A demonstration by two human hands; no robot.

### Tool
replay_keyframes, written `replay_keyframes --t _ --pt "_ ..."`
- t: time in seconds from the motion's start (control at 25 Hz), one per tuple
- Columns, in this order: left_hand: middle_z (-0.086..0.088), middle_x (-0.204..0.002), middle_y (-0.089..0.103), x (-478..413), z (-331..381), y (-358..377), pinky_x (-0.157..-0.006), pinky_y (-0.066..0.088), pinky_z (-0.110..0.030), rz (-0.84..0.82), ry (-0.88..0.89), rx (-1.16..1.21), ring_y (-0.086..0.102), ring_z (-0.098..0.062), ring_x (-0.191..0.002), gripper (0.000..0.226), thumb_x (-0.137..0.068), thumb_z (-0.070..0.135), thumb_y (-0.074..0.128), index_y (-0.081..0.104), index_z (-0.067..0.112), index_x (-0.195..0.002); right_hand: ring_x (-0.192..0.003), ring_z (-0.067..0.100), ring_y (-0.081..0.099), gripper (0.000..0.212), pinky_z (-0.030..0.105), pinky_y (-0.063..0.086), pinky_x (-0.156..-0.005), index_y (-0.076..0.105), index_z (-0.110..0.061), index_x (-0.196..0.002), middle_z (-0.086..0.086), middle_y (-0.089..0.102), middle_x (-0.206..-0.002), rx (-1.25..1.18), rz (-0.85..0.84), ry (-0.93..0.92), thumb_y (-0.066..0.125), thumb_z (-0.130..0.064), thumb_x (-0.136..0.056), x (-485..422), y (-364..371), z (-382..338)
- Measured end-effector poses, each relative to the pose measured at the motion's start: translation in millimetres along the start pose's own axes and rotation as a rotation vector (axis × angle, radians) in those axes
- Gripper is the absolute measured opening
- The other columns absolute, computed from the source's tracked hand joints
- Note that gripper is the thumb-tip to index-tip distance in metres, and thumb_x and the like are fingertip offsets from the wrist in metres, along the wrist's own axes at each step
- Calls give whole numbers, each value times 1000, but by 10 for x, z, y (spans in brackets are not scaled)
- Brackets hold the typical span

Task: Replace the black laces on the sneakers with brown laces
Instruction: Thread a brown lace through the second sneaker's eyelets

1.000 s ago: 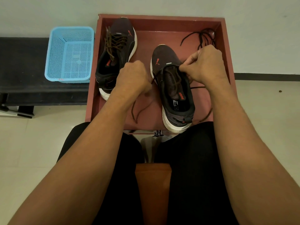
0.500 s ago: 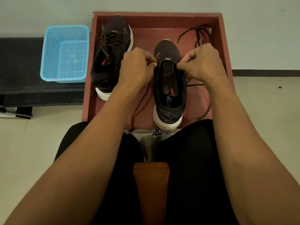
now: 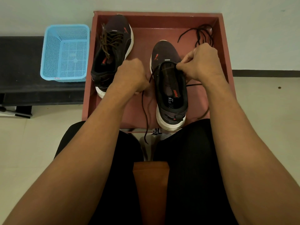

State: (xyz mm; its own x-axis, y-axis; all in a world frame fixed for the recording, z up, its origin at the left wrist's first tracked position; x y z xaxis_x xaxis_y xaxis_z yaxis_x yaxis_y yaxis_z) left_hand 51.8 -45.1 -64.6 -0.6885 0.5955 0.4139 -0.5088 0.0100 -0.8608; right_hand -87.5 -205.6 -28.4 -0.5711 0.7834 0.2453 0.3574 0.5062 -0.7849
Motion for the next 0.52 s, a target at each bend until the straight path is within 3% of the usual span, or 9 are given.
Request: replay_keyframes --t 0.08,0.16,0.24,0.36,0.44,0.52 --pt "-13 -114 71 81 -11 101 -52 57 -27 -231 -17 -131 73 -18 -64 21 -90 14 76 74 11 -111 -58 15 75 9 29 65 -65 80 -16 -81 7 75 -71 -13 -6 14 83 -22 -88 -4 7 9" --pt "-15 -113 70 99 0 106 -51 57 -28 -253 -6 -111 73 -18 -55 20 -91 14 75 74 11 -111 -60 16 76 9 30 65 -68 80 -16 -82 7 76 -72 -12 -6 20 83 -22 -88 -7 10 16" --pt "-15 -107 72 43 -11 36 -65 62 -32 -106 29 -28 75 -19 -61 19 -92 22 70 74 14 -110 -58 15 76 8 30 66 -68 80 -15 -82 6 76 -69 -28 -14 22 82 -21 -88 -3 12 21" --pt "-2 -110 77 13 54 -142 -91 55 -30 213 162 226 73 -17 -98 26 -97 32 68 76 22 -120 -55 13 74 9 28 65 -65 79 -15 -81 4 75 -66 -34 -27 8 81 -19 -89 6 14 27" --pt "7 -107 78 13 106 -174 -94 54 -24 310 221 371 71 -9 -100 23 -97 29 69 78 25 -118 -55 14 74 10 27 65 -65 79 -16 -80 4 75 -66 -26 -23 -23 81 -21 -89 3 22 25" --pt "11 -101 79 2 136 -144 -94 58 -29 356 247 424 72 -5 -95 16 -94 27 73 82 28 -108 -58 14 75 11 29 65 -68 80 -17 -78 4 75 -68 -38 -9 -38 82 -22 -87 -11 24 28"
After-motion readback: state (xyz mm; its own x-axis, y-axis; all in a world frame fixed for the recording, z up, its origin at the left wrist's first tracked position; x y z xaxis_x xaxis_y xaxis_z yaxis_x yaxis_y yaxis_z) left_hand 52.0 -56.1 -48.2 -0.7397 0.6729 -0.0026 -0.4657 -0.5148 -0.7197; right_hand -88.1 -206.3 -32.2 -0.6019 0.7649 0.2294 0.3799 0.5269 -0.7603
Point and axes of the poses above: each hand's wrist, its own x-axis away from the middle knuckle, its own y-axis out of the palm, z = x × y, the point moved 5 cm from there along -x, towards the middle knuckle
